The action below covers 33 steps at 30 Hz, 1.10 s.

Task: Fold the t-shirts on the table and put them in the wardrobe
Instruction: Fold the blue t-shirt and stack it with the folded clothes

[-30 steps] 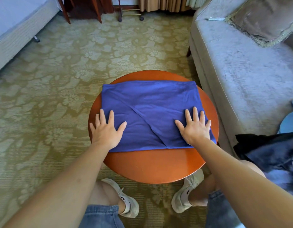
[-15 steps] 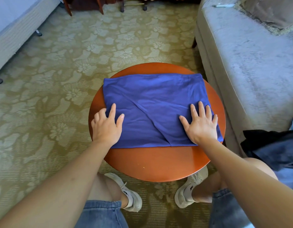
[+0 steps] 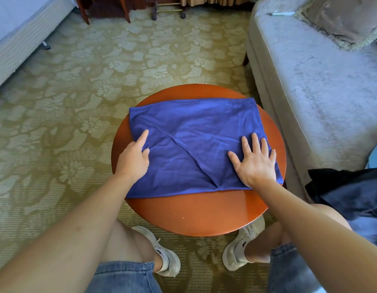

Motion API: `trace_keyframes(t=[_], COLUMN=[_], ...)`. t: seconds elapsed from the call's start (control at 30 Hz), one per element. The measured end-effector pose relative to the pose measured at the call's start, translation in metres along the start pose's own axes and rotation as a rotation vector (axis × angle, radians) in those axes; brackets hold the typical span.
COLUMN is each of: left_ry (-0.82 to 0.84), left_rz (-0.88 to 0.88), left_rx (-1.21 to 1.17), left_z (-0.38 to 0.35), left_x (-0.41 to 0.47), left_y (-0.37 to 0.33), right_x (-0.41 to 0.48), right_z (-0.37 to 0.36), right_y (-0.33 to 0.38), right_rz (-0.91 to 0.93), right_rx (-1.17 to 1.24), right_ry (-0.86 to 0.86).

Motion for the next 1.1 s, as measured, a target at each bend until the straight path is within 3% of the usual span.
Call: trace_keyframes(t=[0.13, 0.3, 0.47, 0.53, 0.6, 0.67, 0.77, 0.9, 1.1], left_ry=[-0.005, 0.036, 0.081, 0.149, 0.215, 0.26, 0.332, 0.48, 0.461], left_rz=[0.015, 0.122, 0.134, 0.109, 0.067, -0.005, -0.086, -0.088, -0.117], left_rx=[-0.026, -0.221, -0.273, -0.265, -0.25, -0.236, -0.248, -0.285, -0.09], left_z=[0.003, 0.023, 0.064, 0.079, 0.092, 0.101, 0.103, 0.082, 0.027], left_x=[0.003, 0.015, 0.019, 0.019, 0.016, 0.012, 0.007, 0.001, -0.015], left_y=[0.008, 0.03, 0.03, 0.017, -0.004, -0.032, -0.077, -0.132, -0.2], right_x=[-0.001, -0.005, -0.007, -0.011, -0.019, -0.024, -0.025, -0.03, -0.022], right_z=[0.0, -0.006, -0.008, 0.003, 0.021, 0.031, 0.029, 0.02, 0.013], right_y=[0.002, 0.028, 0.059, 0.063, 0.061, 0.048, 0.022, 0.005, -0.005], right_rz=[-0.006, 0.003, 0.035, 0.052, 0.09, 0.031, -0.196, -0.362, -0.415], right_rx=[-0.016, -0.008, 0.031, 0.167, 0.383, 0.636, 1.033, 1.445, 1.586], right_ry=[0.013, 0.055, 0.193, 0.106, -0.086, -0.174, -0.046, 0.309, 0.372])
Point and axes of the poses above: each hand's wrist, its own x-axis towards the middle knuckle, its own z-axis out of the back of the hand, y = z × x, the point moved 6 cm from there along x, towards the middle knuckle, and after that the axes turned 9 degrees about x, right-handed, at the moved point
